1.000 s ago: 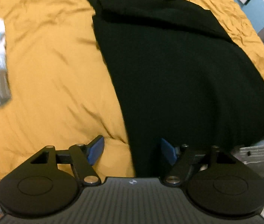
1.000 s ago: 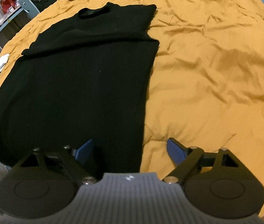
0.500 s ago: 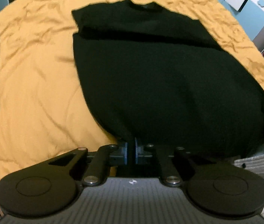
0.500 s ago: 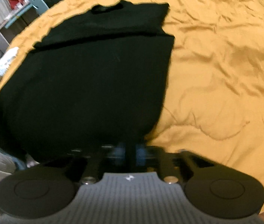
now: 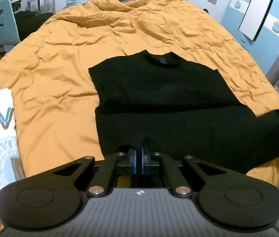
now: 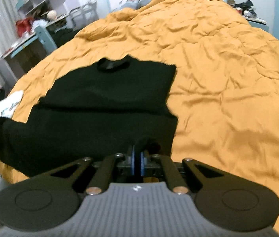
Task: Fold small clothes
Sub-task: 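Lift the held hem with both tools and fold it toward the collar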
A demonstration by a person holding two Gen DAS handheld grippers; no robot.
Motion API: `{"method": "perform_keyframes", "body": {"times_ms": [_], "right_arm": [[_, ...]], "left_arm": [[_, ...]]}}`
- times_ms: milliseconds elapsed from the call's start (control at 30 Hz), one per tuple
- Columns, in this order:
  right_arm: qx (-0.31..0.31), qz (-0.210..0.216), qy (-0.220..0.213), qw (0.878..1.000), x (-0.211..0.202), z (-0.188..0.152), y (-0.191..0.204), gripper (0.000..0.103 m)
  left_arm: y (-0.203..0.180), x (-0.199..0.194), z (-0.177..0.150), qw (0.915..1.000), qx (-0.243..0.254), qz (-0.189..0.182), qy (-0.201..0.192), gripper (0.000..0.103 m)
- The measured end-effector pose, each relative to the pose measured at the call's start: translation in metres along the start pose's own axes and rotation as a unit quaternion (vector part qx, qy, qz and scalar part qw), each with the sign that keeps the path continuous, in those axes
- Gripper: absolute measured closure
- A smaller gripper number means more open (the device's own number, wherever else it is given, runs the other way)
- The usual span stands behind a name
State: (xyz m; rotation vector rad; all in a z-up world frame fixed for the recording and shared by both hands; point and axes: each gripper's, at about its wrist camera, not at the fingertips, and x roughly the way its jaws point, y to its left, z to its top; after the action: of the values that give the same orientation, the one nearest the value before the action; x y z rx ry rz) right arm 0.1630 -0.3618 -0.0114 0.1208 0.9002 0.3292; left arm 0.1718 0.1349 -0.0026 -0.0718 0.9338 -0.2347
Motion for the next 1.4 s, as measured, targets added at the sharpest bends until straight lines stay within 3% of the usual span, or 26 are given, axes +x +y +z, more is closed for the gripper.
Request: {"method": "perform_keyframes", "body": {"times_ms": [200,267,333,400,500,567,667,700,767,833,867,1000,1100,1167,1267,1400], "right_arm": [[0.050,-0.012,0.023,0.998,0.070,0.013,-0.026,0.103],[0.044,-0.031,0.039,0.998,0.082,0.010,-0.027,0.100],[0.014,-0.073,0.039,0.996,0.083,0.008,-0.021,0.079],[-0.035,-0.091,0.035,0.995,0.072,0.005,-0.013,0.070],[-0.103,-0.079,0.036,0.991,0.052,-0.005,0.001,0.068],[-0.145,-0.063,0.039,0.987,0.041,-0.014,0.011,0.065],[-0.220,-0.039,0.050,0.973,0.032,-0.034,0.030,0.055],[-0.250,-0.038,0.055,0.966,0.031,-0.043,0.037,0.052],[-0.300,-0.040,0.060,0.951,0.033,-0.056,0.049,0.050],[-0.342,-0.039,0.062,0.937,0.034,-0.068,0.059,0.049],[-0.360,-0.038,0.063,0.930,0.033,-0.074,0.065,0.049],[-0.448,-0.047,0.061,0.891,0.036,-0.098,0.083,0.044],[-0.515,-0.075,0.061,0.852,0.041,-0.116,0.089,0.043],[-0.552,-0.096,0.053,0.826,0.044,-0.127,0.088,0.043],[-0.586,-0.124,0.040,0.800,0.050,-0.137,0.087,0.043],[-0.635,-0.161,0.022,0.755,0.062,-0.149,0.077,0.044]], "left_arm": [[0.017,0.061,0.017,0.9986,-0.029,0.031,0.032,0.098],[0.018,0.072,0.015,0.9972,-0.016,0.053,0.051,0.090],[0.016,0.073,0.013,0.9941,0.005,0.089,0.062,0.083],[0.014,0.064,0.011,0.9921,0.031,0.105,0.061,0.080],[0.002,0.042,0.007,0.9907,0.088,0.088,0.054,0.074],[-0.012,0.029,0.002,0.9876,0.130,0.069,0.055,0.058],[-0.039,0.013,-0.016,0.9741,0.210,0.053,0.065,0.047],[-0.047,0.011,-0.022,0.9691,0.232,0.050,0.067,0.046],[-0.063,0.006,-0.038,0.9562,0.281,0.040,0.073,0.032],[-0.078,0.005,-0.056,0.9390,0.334,0.028,0.077,0.022],[-0.085,0.006,-0.066,0.9286,0.362,0.029,0.077,0.021],[-0.101,0.022,-0.095,0.8958,0.430,0.090,0.067,0.021],[-0.105,0.040,-0.111,0.8738,0.464,0.118,0.088,0.021],[-0.106,0.046,-0.122,0.8580,0.488,0.137,0.084,0.016],[-0.105,0.053,-0.125,0.8566,0.489,0.146,0.076,0.013],[-0.096,0.058,-0.119,0.8677,0.472,0.136,0.074,0.012]]}}
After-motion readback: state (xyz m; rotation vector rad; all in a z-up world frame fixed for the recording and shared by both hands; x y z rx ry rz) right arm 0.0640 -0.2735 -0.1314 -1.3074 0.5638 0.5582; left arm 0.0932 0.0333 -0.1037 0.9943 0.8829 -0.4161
